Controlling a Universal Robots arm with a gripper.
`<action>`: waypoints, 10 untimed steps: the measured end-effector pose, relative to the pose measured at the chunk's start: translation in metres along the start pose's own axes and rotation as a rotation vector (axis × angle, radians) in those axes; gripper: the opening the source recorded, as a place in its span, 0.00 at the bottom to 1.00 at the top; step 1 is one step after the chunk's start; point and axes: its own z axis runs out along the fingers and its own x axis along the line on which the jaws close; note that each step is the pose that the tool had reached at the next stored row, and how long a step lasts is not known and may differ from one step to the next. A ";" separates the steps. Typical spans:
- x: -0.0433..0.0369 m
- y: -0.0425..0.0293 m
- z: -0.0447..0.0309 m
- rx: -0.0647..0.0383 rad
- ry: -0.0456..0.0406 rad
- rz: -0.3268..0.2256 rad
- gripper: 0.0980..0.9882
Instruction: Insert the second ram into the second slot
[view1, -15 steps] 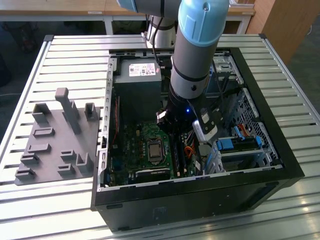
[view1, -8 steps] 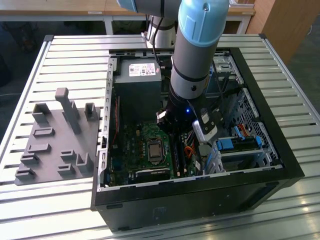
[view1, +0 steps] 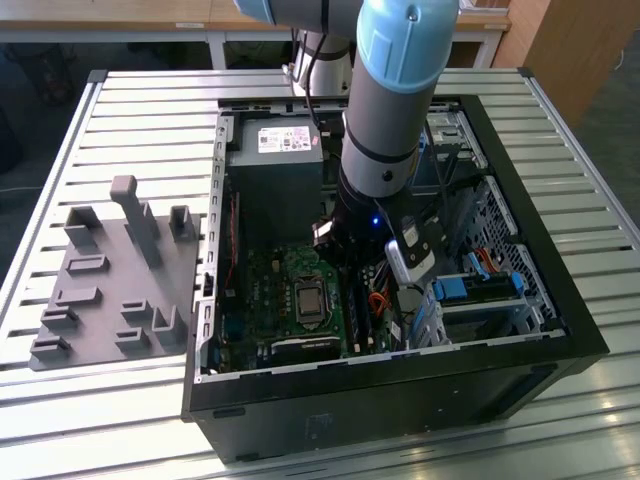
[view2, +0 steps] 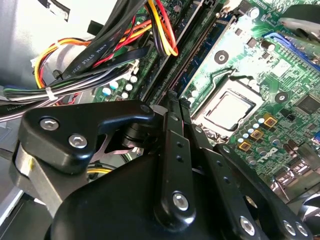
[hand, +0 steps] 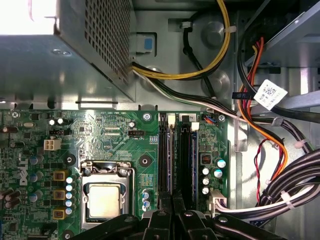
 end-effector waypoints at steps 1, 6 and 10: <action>0.0000 0.0000 -0.0001 0.000 0.0000 0.000 0.04; 0.0000 0.0001 -0.0011 -0.001 -0.0001 0.001 0.04; -0.0001 0.0001 -0.0012 -0.001 -0.0009 0.021 0.04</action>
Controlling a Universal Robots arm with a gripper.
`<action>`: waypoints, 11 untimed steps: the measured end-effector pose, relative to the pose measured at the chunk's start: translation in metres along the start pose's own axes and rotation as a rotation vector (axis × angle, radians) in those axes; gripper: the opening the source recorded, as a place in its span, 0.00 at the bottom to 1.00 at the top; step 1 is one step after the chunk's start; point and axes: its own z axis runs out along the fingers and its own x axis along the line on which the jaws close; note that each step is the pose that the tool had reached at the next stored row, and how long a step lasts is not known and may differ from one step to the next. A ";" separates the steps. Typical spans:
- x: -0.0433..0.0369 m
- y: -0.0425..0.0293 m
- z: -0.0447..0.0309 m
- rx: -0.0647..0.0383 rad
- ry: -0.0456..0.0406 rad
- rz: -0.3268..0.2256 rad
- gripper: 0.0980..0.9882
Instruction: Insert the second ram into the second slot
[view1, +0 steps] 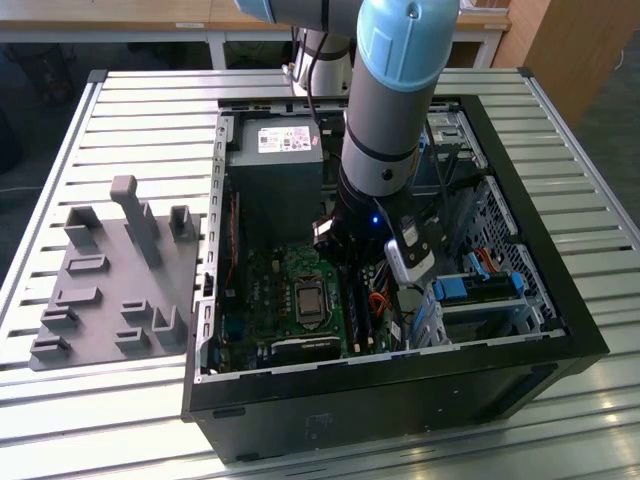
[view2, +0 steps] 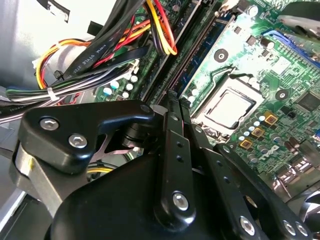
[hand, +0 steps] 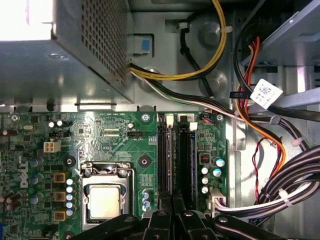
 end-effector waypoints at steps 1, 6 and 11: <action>0.0000 0.0000 0.0000 0.000 -0.0001 0.002 0.04; 0.0000 0.0000 0.0008 0.000 -0.0002 0.003 0.04; 0.0000 -0.0001 0.0020 0.000 -0.0002 0.003 0.04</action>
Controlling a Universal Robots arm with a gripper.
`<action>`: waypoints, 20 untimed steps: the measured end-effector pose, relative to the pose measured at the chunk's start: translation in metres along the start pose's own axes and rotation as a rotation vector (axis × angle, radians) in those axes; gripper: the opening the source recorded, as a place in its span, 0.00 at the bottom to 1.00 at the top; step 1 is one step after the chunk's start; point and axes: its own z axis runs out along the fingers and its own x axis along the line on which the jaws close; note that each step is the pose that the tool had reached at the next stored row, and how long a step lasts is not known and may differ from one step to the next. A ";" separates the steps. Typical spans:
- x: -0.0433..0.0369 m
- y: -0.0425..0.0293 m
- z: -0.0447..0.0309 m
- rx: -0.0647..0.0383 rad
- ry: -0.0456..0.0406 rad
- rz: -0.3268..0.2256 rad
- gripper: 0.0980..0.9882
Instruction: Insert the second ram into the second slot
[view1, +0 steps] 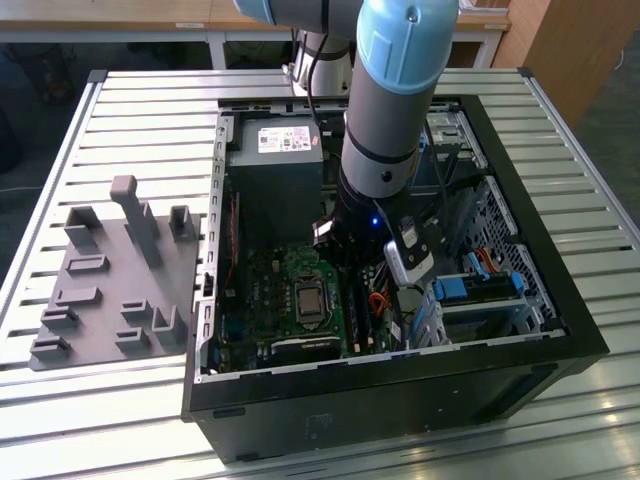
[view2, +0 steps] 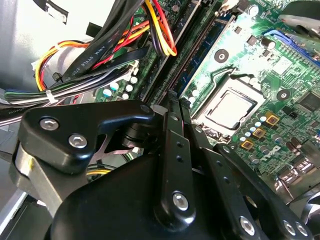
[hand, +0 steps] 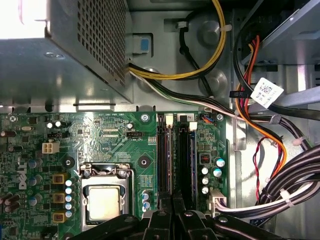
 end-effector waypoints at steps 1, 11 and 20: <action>0.0000 0.0000 0.0001 0.000 0.0000 0.000 0.04; 0.0000 0.0000 -0.0011 0.008 -0.0002 0.000 0.04; 0.0000 -0.0001 0.0018 0.009 -0.0002 0.003 0.04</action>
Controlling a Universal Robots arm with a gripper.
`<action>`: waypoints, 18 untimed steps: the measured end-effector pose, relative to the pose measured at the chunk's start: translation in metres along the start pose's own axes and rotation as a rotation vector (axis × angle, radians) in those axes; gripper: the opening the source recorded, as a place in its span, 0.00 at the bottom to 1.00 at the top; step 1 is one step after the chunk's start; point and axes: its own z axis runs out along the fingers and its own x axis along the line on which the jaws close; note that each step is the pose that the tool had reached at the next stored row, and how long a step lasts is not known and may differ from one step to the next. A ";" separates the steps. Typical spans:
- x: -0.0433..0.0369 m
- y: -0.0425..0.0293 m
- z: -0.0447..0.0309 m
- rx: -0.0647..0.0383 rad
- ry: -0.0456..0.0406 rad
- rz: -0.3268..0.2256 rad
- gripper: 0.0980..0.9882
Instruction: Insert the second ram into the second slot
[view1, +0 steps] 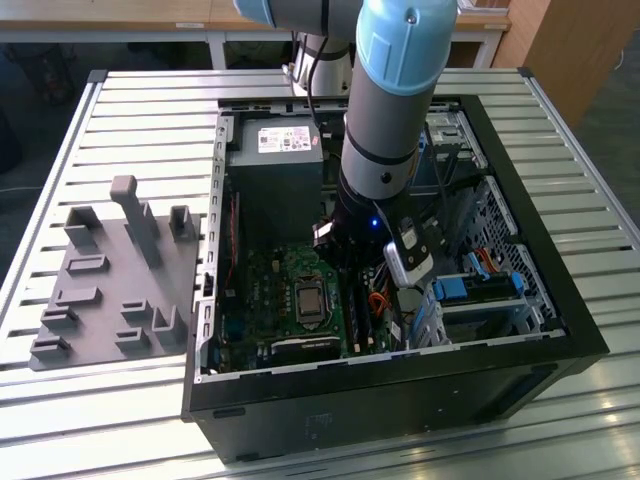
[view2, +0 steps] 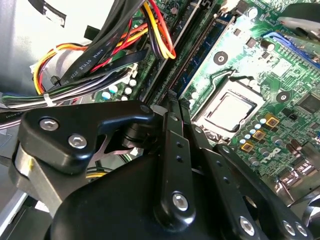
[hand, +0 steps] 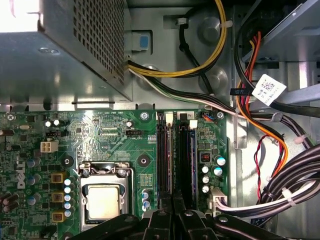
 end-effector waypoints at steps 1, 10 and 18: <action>0.0000 0.0000 0.0000 0.000 0.0000 0.000 0.04; 0.0000 0.0000 0.0001 0.000 -0.0001 0.000 0.11; 0.0001 0.0003 -0.0065 0.001 0.0000 0.000 0.11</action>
